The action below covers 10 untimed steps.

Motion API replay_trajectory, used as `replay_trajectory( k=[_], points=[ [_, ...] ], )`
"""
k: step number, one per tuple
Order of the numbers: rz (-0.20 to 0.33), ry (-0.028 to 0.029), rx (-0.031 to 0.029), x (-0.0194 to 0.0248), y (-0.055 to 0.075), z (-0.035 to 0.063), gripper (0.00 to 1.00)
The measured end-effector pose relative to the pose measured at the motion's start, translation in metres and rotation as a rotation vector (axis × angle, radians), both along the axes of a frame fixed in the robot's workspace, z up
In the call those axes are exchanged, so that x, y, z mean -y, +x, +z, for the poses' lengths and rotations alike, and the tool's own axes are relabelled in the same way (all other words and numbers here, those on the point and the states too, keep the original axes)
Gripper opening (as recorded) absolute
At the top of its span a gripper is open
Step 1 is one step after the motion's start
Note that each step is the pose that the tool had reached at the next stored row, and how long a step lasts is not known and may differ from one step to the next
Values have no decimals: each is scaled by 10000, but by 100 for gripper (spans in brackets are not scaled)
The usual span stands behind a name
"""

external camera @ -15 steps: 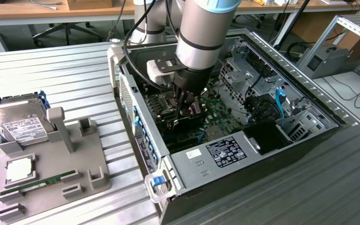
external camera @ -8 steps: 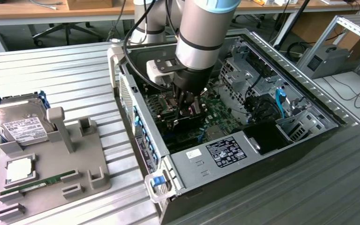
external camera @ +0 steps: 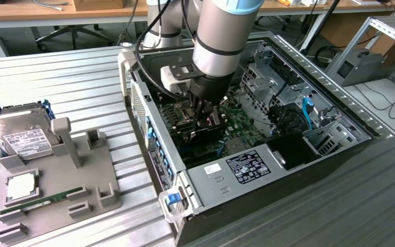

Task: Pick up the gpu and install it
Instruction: 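Press down on the gpu until it lock into place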

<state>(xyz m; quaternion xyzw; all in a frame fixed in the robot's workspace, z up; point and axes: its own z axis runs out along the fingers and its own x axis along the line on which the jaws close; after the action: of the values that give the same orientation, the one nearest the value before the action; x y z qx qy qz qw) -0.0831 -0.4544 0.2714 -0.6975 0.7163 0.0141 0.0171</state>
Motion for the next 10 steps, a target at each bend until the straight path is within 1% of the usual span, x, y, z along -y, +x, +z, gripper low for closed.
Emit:
replay_trajectory(
  k=[10],
  points=[
    [1, 0, 0, 0, -20, 0, 11]
  ],
)
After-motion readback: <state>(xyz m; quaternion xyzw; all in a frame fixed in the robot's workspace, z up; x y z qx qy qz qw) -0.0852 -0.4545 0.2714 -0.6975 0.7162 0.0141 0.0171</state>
